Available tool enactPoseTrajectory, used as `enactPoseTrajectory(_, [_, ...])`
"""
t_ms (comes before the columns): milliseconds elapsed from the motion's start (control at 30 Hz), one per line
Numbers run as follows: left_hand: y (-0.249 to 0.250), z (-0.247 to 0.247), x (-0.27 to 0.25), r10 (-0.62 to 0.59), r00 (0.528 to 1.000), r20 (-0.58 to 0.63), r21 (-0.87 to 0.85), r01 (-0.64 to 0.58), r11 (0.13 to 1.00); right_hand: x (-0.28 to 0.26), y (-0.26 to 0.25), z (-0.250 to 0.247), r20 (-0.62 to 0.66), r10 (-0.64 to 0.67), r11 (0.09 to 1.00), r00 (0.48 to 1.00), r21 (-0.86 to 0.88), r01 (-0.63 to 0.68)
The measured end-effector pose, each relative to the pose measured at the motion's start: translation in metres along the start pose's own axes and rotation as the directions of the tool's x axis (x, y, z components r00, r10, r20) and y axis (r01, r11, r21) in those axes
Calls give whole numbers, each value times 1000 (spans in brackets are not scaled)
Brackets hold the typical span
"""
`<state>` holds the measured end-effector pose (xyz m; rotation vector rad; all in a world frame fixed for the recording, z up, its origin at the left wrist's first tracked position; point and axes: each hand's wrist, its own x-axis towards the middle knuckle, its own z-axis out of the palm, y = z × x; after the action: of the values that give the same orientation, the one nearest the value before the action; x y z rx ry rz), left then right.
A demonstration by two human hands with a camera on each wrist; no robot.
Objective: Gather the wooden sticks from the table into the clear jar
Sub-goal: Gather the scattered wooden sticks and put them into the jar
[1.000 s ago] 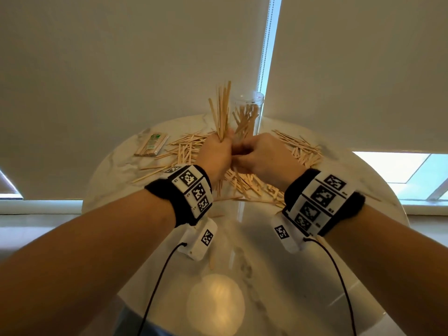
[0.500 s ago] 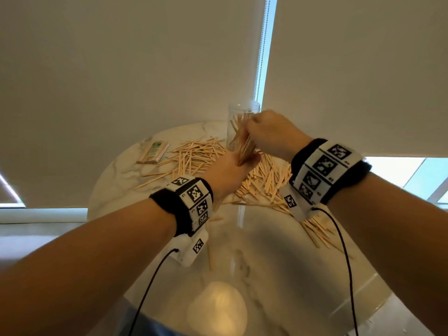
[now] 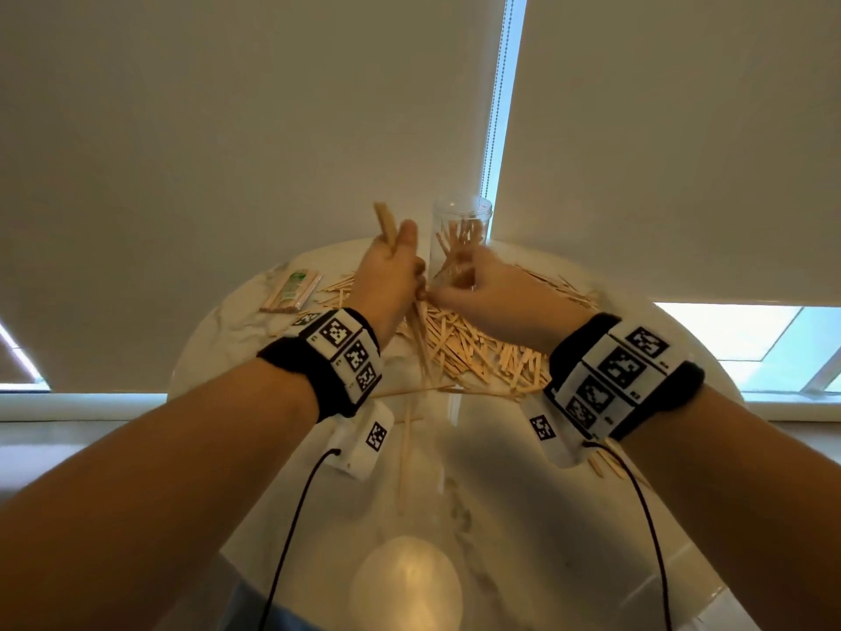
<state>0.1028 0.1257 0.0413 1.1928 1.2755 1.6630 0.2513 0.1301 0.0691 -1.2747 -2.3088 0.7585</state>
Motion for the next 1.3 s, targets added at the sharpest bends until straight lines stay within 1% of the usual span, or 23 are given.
enactPoseTrajectory(67, [2,0,5,-42,995,-95,-220,20,975,-2,8,14,160,72,986,984,-161,-46])
enactPoseTrajectory(100, [2,2,6,-63,992,-112,-300,26,954,-3,11,21,202,96,982,975,-177,-61])
enactPoseTrajectory(167, [1,7,3,-85,990,-113,-376,36,926,-3,14,32,218,101,991,971,-111,-78])
enactPoseTrajectory(267, [-4,15,-5,-96,994,-57,-405,65,912,-1,12,38,139,55,998,989,13,-58])
enactPoseTrajectory(333, [-6,18,-9,-94,995,-34,-368,75,927,-1,10,39,114,13,997,993,76,-21])
enactPoseTrajectory(433, [-7,19,-11,-82,995,-52,-271,65,960,-3,9,39,156,-2,987,988,159,-23])
enactPoseTrajectory(500, [-5,18,-12,-90,994,-65,-250,71,965,-3,8,37,111,-9,974,994,228,-17])
enactPoseTrajectory(533, [-5,18,-13,-100,993,-58,-257,82,963,-2,9,37,70,-23,978,997,211,8])
enactPoseTrajectory(633, [-6,18,-14,-119,993,17,-243,119,963,0,12,35,-47,-83,995,995,46,85])
enactPoseTrajectory(700, [-5,15,-12,-117,991,64,-245,129,961,2,18,33,-84,-80,996,993,-43,76])
enactPoseTrajectory(733, [-2,12,-11,-106,992,73,-286,122,950,3,22,31,-86,-71,994,994,-86,64])
enactPoseTrajectory(767, [2,8,-8,-108,993,44,-340,117,933,3,26,29,-79,-64,990,995,-127,53])
enactPoseTrajectory(833, [9,-3,3,-142,987,-78,-439,94,894,0,33,26,-64,-58,981,996,-187,45])
enactPoseTrajectory(867, [13,-8,7,-148,981,-124,-452,77,889,-2,35,26,-59,-56,975,997,-217,42])
enactPoseTrajectory(900, [14,-10,10,-142,980,-142,-434,67,898,-3,37,26,-56,-58,968,997,-247,43])
enactPoseTrajectory(933, [12,-9,9,-133,982,-134,-386,72,920,-2,37,27,-59,-63,962,996,-270,45])
enactPoseTrajectory(1000, [3,-2,2,-124,990,-72,-240,103,965,1,36,28,-68,-67,954,995,-296,44])
enactPoseTrajectory(1067, [-6,4,-3,-142,990,-18,-86,140,986,4,36,29,-53,-39,949,998,-314,20])
enactPoseTrajectory(1133, [-8,6,-3,-184,983,-10,24,184,983,4,39,28,-35,-4,945,999,-326,-8])
enactPoseTrajectory(1200, [-7,5,1,-208,976,-64,80,213,974,5,41,27,-41,14,942,999,-333,-27])
enactPoseTrajectory(1233, [-6,5,2,-223,972,-73,109,230,967,7,41,26,-52,13,941,999,-338,-30])
enactPoseTrajectory(1300, [-7,10,-1,-235,971,-44,169,239,956,11,39,25,-62,15,935,998,-352,-36])
